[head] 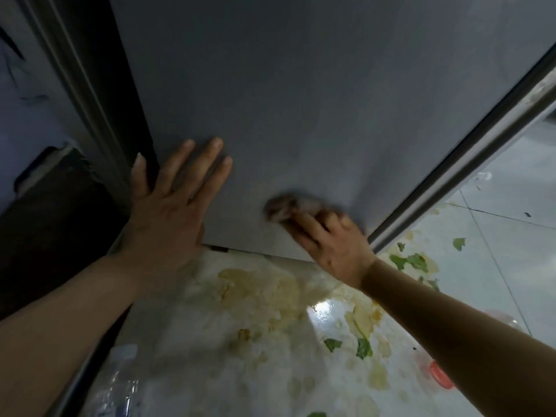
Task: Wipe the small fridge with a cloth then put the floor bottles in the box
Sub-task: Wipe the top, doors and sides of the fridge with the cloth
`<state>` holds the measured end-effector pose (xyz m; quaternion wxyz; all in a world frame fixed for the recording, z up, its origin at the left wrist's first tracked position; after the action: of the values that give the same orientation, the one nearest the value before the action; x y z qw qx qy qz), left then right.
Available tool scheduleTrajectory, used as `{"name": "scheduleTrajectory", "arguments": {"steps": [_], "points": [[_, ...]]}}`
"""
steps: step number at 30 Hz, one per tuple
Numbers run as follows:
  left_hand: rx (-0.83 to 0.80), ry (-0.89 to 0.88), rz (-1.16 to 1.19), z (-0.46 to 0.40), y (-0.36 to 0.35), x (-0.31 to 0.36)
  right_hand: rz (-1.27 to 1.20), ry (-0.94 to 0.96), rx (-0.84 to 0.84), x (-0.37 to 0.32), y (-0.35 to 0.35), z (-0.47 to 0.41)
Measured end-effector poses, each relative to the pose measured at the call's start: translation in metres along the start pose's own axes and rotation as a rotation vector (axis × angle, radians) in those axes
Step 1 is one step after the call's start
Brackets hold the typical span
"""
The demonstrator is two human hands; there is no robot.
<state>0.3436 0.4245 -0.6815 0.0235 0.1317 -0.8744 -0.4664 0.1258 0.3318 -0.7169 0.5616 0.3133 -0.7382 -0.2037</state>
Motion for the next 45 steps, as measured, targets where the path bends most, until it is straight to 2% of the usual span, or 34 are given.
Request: {"name": "scheduleTrajectory", "arguments": {"steps": [2, 5, 7, 11, 14, 16, 20, 22, 24, 28, 30, 33, 37, 39, 42, 45], "points": [[-0.006, -0.008, 0.009, 0.001, -0.003, -0.002, 0.008, 0.191, -0.181, -0.024, -0.017, 0.005], [-0.033, -0.022, 0.009, 0.000, -0.005, -0.004, -0.011, 0.266, -0.231, -0.033, -0.019, -0.003], [-0.045, -0.028, 0.026, 0.000, -0.003, -0.004, -0.021, 0.213, -0.146, -0.023, -0.008, -0.010], [-0.078, 0.053, 0.056, 0.008, -0.003, -0.023, -0.114, -0.125, 0.210, 0.026, 0.030, -0.046], [-0.106, 0.046, 0.056, 0.011, -0.007, -0.042, -0.119, -0.258, 0.285, 0.035, 0.035, -0.069], [-0.118, 0.011, 0.057, 0.012, -0.010, -0.047, -0.063, -0.198, 0.215, 0.018, 0.023, -0.076], [-0.121, -0.016, 0.065, 0.013, -0.013, -0.051, -0.013, 0.278, -0.138, -0.050, -0.015, -0.084], [-0.115, -0.022, 0.074, 0.013, -0.011, -0.051, -0.051, 0.338, -0.228, -0.064, -0.017, -0.090], [-0.120, -0.005, 0.070, 0.016, -0.009, -0.055, -0.095, 0.282, -0.152, -0.055, -0.006, -0.097], [-0.164, 0.041, 0.057, 0.022, -0.010, -0.065, -0.102, 0.058, 0.179, -0.001, 0.030, -0.107], [-0.195, 0.027, 0.051, 0.021, -0.012, -0.069, -0.086, -0.045, 0.247, 0.013, 0.036, -0.111], [-0.247, 0.025, 0.081, 0.022, -0.015, -0.072, -0.057, -0.044, 0.196, -0.005, 0.022, -0.115], [-0.279, 0.024, 0.146, 0.025, -0.012, -0.073, 0.001, 0.325, -0.088, -0.060, -0.014, -0.115], [-0.306, 0.082, 0.176, 0.030, -0.010, -0.078, 0.016, 0.360, -0.163, -0.066, -0.015, -0.117], [-0.368, 0.269, 0.262, 0.045, -0.011, -0.090, 0.045, 0.283, -0.097, -0.046, 0.005, -0.129], [-0.417, 0.382, 0.313, 0.056, -0.015, -0.098, 0.003, 0.071, 0.128, -0.012, 0.035, -0.158]]}}
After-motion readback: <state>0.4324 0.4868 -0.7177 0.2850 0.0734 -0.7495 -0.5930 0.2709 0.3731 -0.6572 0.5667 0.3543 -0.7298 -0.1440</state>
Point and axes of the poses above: each hand's wrist, its own z-axis away from the middle knuckle, its own y-axis out of the back of the hand, x = y × z, the point moved 4 cm from there along -z, towards the middle knuckle, and after that the axes turned 10 degrees about y, right-handed, at the moved point
